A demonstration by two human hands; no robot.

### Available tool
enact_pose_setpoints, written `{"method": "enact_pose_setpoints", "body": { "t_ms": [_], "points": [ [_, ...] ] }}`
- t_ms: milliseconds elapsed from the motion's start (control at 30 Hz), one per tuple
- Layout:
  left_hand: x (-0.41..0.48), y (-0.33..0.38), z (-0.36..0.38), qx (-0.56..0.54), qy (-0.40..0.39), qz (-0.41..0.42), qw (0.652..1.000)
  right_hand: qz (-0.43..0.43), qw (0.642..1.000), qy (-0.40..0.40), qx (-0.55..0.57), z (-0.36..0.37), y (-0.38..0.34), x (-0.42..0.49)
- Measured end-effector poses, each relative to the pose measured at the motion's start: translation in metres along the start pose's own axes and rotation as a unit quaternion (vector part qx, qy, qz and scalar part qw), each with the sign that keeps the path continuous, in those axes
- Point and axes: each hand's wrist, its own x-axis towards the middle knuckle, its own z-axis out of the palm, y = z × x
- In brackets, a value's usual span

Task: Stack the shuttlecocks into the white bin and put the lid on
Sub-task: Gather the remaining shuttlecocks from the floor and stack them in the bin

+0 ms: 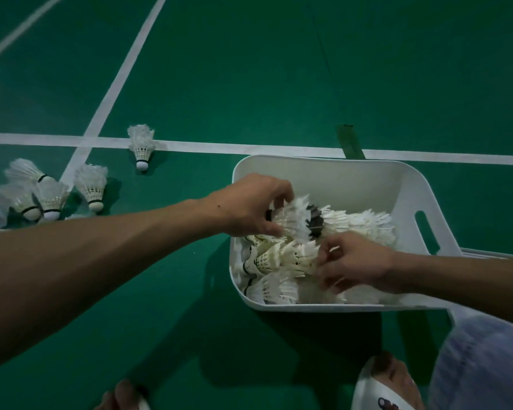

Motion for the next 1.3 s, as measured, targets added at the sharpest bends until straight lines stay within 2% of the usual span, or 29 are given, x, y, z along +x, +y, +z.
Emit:
{"method": "enact_pose_setpoints", "body": {
  "t_ms": [67, 133, 200, 267, 367, 433, 533, 633, 700, 800, 867, 1000, 1200, 1300],
  "points": [
    [0.003, 0.002, 0.004, 0.033, -0.029, 0.015, 0.999, -0.051, 0.994, 0.085, 0.046, -0.014, -0.008, -0.008],
    [0.007, 0.006, 0.009, 0.062, -0.053, 0.033, 0.996, -0.119, 0.984, 0.117, 0.056, -0.023, -0.018, -0.015],
    [0.011, 0.011, 0.015, 0.075, -0.066, 0.042, 0.994, -0.157, 0.984, 0.083, 0.003, -0.022, -0.028, -0.020],
    [0.014, 0.017, 0.021, 0.073, -0.067, 0.054, 0.994, -0.160, 0.984, 0.047, -0.056, -0.014, -0.031, -0.022],
    [0.017, 0.023, 0.029, 0.051, -0.070, 0.049, 0.995, -0.162, 0.981, 0.057, -0.087, -0.003, -0.026, -0.019],
    [0.016, 0.023, 0.031, 0.040, -0.099, 0.034, 0.994, -0.147, 0.983, 0.064, -0.088, -0.004, -0.021, -0.018],
    [0.016, 0.018, 0.025, 0.044, -0.198, -0.016, 0.979, -0.103, 0.987, 0.038, -0.120, -0.013, -0.012, -0.021],
    [0.019, 0.012, 0.025, 0.090, -0.347, -0.036, 0.933, -0.073, 0.985, 0.000, -0.157, -0.010, -0.003, -0.024],
    [0.019, 0.013, 0.032, 0.137, -0.399, -0.027, 0.906, -0.069, 0.978, -0.020, -0.194, -0.003, -0.001, -0.020],
    [0.021, 0.016, 0.041, 0.209, -0.409, 0.003, 0.888, -0.066, 0.967, -0.032, -0.244, 0.007, -0.001, -0.006],
    [0.023, 0.016, 0.043, 0.209, -0.419, -0.003, 0.884, -0.069, 0.967, -0.031, -0.242, 0.013, 0.000, 0.002],
    [0.026, 0.014, 0.044, 0.187, -0.427, 0.002, 0.885, -0.096, 0.944, -0.021, -0.316, 0.023, 0.005, 0.013],
    [0.031, 0.006, 0.047, 0.177, -0.441, 0.013, 0.880, -0.105, 0.947, -0.033, -0.301, 0.032, 0.010, 0.023],
    [0.032, 0.004, 0.048, 0.186, -0.423, 0.030, 0.886, -0.076, 0.969, -0.075, -0.223, 0.023, 0.008, 0.019]
  ]
}}
